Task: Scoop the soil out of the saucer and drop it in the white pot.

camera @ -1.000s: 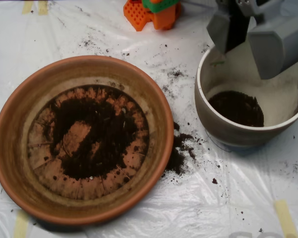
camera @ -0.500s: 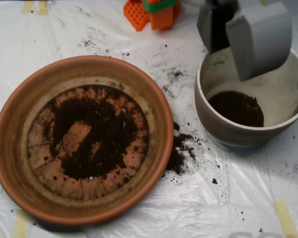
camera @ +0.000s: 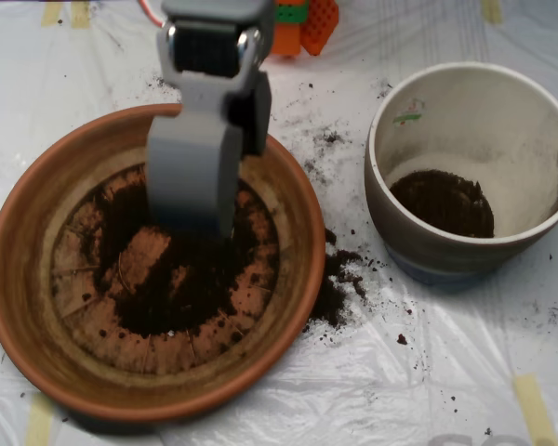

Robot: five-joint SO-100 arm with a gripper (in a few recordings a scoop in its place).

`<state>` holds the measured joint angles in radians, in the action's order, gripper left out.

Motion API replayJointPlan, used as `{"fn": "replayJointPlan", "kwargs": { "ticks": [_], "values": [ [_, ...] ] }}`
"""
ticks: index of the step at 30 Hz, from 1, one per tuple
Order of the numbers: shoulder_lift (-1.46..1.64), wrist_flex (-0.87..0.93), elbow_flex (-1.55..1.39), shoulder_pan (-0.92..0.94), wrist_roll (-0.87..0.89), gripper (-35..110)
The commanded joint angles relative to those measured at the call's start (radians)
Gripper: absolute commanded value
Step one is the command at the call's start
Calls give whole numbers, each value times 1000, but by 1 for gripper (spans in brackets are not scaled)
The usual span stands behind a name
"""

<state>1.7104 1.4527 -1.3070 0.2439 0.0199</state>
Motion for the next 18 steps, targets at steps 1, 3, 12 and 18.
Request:
{"fn": "replayJointPlan", "kwargs": {
  "ticks": [1, 3, 12, 18],
  "values": [
    [149, -132, -202, 86, -28, 35],
    [166, -175, -281, 123, -38, 35],
    [160, -291, -439, 285, -23, 36],
    [158, -362, -551, 298, -51, 38]
  ]
}}
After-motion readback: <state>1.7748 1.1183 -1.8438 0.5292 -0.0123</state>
